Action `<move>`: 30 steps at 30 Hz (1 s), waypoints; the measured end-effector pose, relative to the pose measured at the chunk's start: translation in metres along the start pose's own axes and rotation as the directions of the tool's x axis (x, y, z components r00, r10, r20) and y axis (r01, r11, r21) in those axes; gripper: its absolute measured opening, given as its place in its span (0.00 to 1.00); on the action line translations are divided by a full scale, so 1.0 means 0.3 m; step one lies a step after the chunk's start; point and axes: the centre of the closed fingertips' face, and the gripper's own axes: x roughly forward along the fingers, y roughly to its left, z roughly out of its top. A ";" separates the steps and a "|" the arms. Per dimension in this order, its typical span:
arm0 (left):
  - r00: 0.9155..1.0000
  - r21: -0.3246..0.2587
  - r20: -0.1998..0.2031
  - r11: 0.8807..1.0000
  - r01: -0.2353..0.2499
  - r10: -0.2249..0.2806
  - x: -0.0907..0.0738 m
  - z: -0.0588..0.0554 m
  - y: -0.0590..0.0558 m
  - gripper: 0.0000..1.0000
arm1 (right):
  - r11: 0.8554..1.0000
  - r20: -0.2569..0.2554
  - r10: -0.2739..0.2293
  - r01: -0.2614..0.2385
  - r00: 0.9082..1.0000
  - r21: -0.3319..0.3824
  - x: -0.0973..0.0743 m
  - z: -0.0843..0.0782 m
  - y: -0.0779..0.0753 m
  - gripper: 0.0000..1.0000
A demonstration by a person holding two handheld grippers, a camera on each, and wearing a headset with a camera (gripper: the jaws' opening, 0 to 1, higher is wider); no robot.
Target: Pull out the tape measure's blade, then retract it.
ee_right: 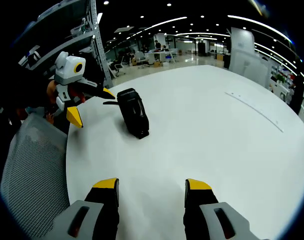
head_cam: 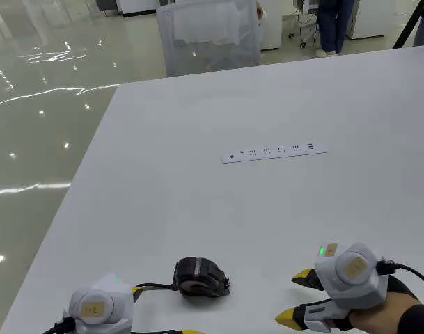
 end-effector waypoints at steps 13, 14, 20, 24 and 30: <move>0.997 0.019 0.051 0.998 -0.066 0.065 -0.165 -0.030 0.119 0.99 | 0.996 0.061 -0.086 0.084 0.994 0.039 -0.226 -0.097 -0.028 0.99; 0.996 0.022 0.057 0.997 -0.068 0.067 -0.170 -0.032 0.123 0.99 | 0.995 0.065 -0.094 0.091 0.993 0.040 -0.243 -0.106 -0.034 0.99; 0.997 0.028 0.027 0.997 -0.070 0.069 -0.189 -0.069 0.124 0.99 | 0.987 0.064 -0.149 0.145 0.987 0.068 -0.331 -0.168 -0.080 0.99; 0.997 0.050 0.014 0.996 -0.073 0.073 -0.194 -0.073 0.112 0.99 | 0.981 0.067 -0.179 0.173 0.982 0.094 -0.378 -0.201 -0.106 0.99; 0.999 0.065 0.026 0.997 -0.044 0.042 -0.214 -0.050 0.100 0.99 | 0.974 0.048 -0.217 0.213 0.975 0.081 -0.445 -0.235 -0.126 0.99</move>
